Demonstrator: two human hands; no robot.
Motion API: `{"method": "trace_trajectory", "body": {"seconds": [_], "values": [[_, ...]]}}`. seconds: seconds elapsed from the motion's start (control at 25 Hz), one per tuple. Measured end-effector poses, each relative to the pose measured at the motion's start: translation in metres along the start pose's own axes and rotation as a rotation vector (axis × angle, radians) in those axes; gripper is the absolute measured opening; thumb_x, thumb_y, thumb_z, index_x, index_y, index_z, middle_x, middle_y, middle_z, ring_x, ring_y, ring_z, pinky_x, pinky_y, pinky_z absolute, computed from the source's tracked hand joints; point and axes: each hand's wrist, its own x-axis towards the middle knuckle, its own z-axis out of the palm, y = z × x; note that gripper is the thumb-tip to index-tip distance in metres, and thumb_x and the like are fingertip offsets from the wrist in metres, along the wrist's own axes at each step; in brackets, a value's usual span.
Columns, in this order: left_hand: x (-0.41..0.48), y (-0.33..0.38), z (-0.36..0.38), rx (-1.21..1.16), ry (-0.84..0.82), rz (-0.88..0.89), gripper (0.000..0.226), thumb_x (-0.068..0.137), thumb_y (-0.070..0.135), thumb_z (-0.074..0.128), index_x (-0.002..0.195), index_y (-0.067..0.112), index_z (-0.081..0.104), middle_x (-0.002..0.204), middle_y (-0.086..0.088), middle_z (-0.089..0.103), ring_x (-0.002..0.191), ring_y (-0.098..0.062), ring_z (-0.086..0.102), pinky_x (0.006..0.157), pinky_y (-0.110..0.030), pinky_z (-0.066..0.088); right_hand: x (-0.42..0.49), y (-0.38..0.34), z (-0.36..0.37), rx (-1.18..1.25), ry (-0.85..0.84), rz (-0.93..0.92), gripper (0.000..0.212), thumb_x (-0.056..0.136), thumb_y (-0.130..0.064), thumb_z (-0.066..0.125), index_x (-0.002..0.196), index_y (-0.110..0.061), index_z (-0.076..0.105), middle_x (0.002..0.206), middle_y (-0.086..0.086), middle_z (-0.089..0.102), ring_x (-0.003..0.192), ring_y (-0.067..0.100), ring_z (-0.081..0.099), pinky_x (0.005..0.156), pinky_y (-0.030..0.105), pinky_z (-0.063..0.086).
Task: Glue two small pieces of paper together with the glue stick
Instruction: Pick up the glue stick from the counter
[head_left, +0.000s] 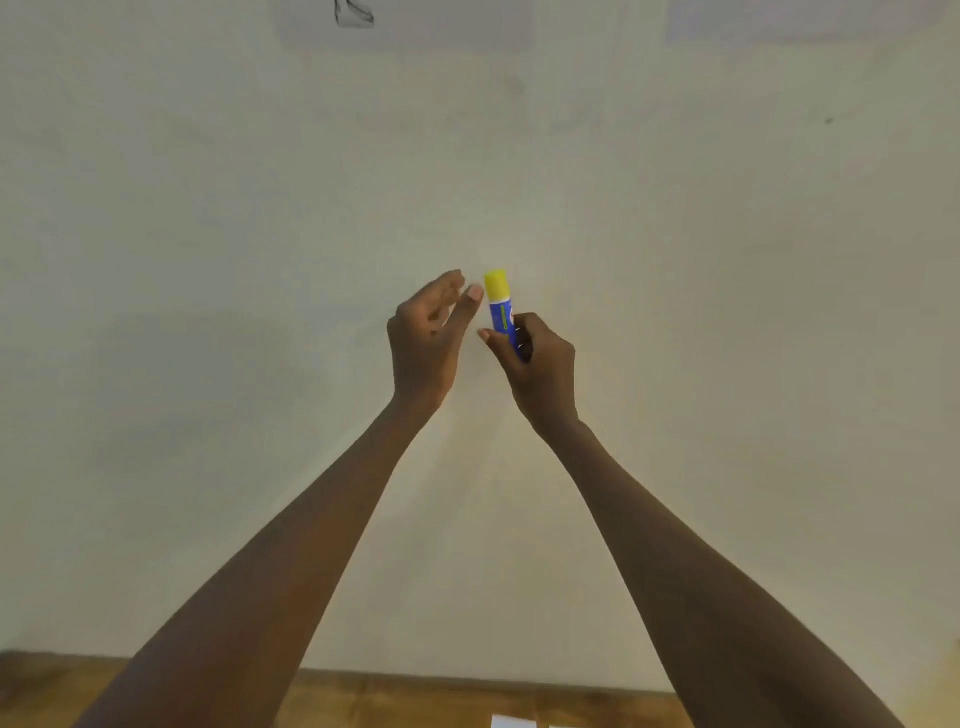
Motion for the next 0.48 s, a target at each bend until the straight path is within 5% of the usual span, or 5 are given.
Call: {"method": "trace_trajectory", "body": {"seconds": [0.2, 0.36, 0.48], "values": [[0.024, 0.07, 0.0, -0.265, -0.074, -0.103, 0.027, 0.077, 0.022, 0.069, 0.097, 0.004, 0.068, 0.09, -0.01, 0.07, 0.075, -0.014, 0.067, 0.074, -0.021, 0.054, 0.03, -0.051, -0.02, 0.101, 0.128, -0.086, 0.021, 0.079, -0.024, 0.065, 0.072, -0.011, 0.05, 0.055, -0.004, 0.041, 0.046, 0.007, 0.031, 0.047, 0.009, 0.032], [0.03, 0.091, 0.0, -0.317, -0.139, -0.146, 0.023, 0.08, 0.022, 0.066, 0.097, 0.007, 0.067, 0.092, -0.009, 0.068, 0.083, -0.018, 0.066, 0.075, -0.022, 0.053, 0.034, -0.067, -0.028, 0.135, 0.159, -0.151, 0.018, 0.079, -0.021, 0.065, 0.073, -0.007, 0.056, 0.052, -0.015, 0.039, 0.046, 0.004, 0.041, 0.047, 0.008, 0.031], [0.031, 0.096, 0.001, -0.347, -0.205, -0.175, 0.025, 0.087, 0.021, 0.056, 0.102, 0.002, 0.063, 0.1, -0.01, 0.066, 0.087, -0.02, 0.065, 0.069, -0.018, 0.054, 0.033, -0.072, -0.029, 0.107, 0.128, -0.166, 0.02, 0.082, -0.02, 0.061, 0.074, -0.002, 0.057, 0.052, -0.001, 0.047, 0.044, 0.009, 0.038, 0.047, 0.012, 0.032]]}}
